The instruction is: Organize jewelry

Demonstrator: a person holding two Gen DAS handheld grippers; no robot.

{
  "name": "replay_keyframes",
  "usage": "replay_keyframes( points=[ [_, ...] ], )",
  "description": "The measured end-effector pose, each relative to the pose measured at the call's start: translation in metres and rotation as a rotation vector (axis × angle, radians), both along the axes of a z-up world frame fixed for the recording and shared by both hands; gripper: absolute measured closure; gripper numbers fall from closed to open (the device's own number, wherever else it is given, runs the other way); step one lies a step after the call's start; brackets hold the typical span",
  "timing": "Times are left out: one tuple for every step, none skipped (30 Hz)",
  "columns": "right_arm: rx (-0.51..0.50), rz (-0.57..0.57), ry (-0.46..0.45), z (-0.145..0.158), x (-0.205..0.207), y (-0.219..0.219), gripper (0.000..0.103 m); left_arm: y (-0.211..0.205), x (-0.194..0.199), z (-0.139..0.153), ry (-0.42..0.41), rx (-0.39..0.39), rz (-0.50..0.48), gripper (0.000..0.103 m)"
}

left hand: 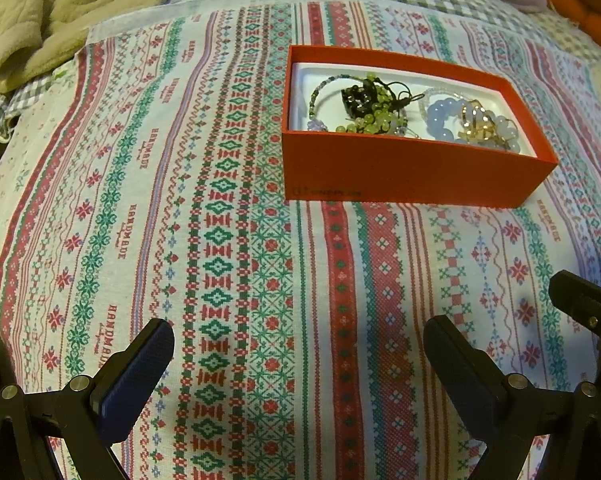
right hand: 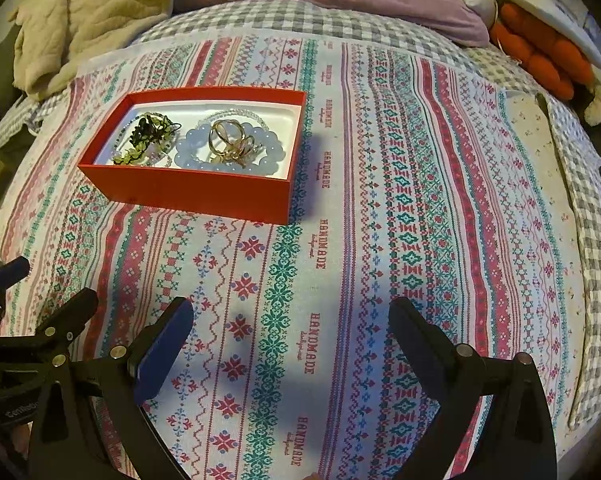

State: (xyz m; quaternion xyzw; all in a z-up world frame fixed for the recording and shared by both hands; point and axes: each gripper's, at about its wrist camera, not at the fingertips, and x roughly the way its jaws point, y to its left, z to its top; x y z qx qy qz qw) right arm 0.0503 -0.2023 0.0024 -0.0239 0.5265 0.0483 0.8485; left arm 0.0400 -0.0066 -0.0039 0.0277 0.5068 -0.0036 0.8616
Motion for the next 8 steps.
replay_keyframes(
  points=[
    [0.000,0.000,-0.001,0.0002,-0.0002,0.0005,0.003,-0.0005,-0.0002,-0.0003,0.000,0.000,-0.001,0.001],
    [-0.001,0.001,-0.002,0.0004,-0.0005,0.0007,0.003,-0.0011,-0.0004,-0.0006,0.000,0.000,-0.002,0.001],
    [-0.002,0.001,-0.003,0.0006,-0.0009,0.0013,0.003,-0.0011,-0.0004,-0.0006,0.000,0.000,-0.003,0.001],
    [-0.003,0.001,-0.005,0.0007,-0.0015,0.0015,0.003,-0.0014,-0.0008,-0.0008,-0.001,0.000,-0.004,0.001],
    [-0.004,0.002,-0.006,0.0006,-0.0024,0.0018,0.003,-0.0016,-0.0013,-0.0009,-0.002,0.001,-0.004,0.001],
    [-0.005,0.002,-0.007,0.0006,-0.0032,0.0022,0.003,-0.0016,-0.0018,-0.0007,-0.004,0.002,-0.004,0.001],
    [-0.007,0.002,-0.009,0.0002,-0.0042,0.0024,0.003,-0.0013,-0.0026,-0.0008,-0.006,0.003,-0.004,0.001],
    [-0.009,0.001,-0.011,-0.0008,-0.0060,0.0025,0.003,-0.0007,-0.0038,-0.0010,-0.008,0.000,-0.004,0.001]
  ],
)
